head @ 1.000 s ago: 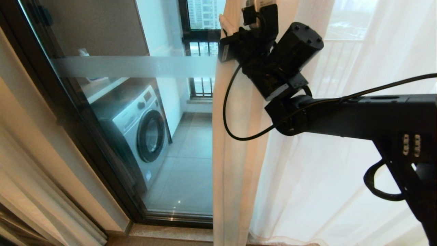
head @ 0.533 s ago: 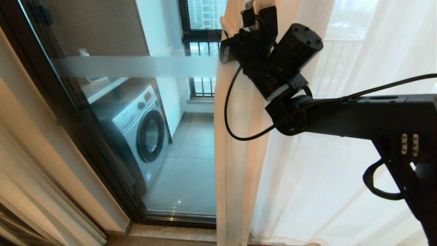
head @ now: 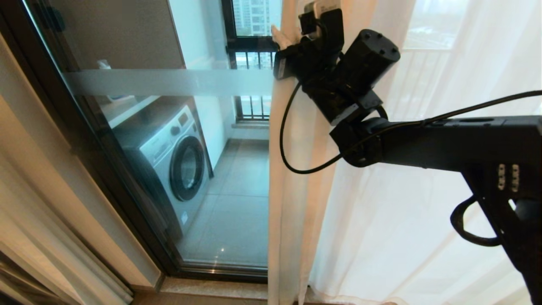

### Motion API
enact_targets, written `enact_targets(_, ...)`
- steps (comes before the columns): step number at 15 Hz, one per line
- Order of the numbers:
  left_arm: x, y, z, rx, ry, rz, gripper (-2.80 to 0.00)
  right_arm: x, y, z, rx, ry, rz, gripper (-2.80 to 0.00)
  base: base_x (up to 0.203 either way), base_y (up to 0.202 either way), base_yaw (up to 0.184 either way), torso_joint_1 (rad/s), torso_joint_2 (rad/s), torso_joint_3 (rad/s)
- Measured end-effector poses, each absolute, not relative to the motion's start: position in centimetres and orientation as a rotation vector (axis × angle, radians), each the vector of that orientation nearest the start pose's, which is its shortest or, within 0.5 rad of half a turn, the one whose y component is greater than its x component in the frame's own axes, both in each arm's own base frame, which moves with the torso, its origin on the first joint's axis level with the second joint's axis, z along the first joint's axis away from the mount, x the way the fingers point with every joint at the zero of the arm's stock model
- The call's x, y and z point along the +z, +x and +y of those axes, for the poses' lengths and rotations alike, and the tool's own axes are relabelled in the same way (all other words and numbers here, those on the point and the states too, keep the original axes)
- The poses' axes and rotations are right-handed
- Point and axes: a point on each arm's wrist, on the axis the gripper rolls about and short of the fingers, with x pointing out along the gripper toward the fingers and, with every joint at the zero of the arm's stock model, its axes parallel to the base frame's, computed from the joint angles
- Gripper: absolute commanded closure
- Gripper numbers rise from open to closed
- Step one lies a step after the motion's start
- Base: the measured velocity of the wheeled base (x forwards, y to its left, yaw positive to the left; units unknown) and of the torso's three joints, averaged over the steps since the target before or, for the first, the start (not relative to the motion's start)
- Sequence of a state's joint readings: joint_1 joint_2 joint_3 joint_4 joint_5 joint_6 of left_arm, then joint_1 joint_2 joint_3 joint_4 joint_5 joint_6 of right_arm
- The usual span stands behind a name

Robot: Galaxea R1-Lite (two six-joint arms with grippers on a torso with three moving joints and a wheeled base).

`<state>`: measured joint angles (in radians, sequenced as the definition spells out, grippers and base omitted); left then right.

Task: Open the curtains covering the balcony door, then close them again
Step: Close the inner curtains on both sides

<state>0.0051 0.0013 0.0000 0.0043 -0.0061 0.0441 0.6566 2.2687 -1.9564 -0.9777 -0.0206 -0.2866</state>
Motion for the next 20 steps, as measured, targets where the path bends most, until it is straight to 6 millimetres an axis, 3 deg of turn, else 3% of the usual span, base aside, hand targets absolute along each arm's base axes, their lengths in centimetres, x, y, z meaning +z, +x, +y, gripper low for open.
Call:
enact_targets(6,7.5,-2.3,0.0,-0.001,0.045,0.006,0.00,32.5,35.7,27.4,0.507,-0.041,-0.726,-2.80,0.000,0.000,0.000,0.000,0.00,0.000)
enact_targets(10,7.5,-2.3,0.0,-0.001,0.044,0.006,0.00,33.5,33.6,25.4,0.510,-0.085,-0.663,-2.80,0.000,0.000,0.000,0.000,0.00,0.000)
enact_targets(16,7.5,-2.3,0.0,-0.002,0.044,0.006,0.00,34.6,26.9,20.3,0.526,-0.119,-0.584,-2.80,0.000,0.000,0.000,0.000,0.00,0.000)
enact_targets(20,7.5,-2.3,0.0,-0.002,0.044,0.006,0.00,33.1,21.5,16.2,0.546,-0.147,-0.514,-2.80,0.000,0.000,0.000,0.000,0.00,0.000)
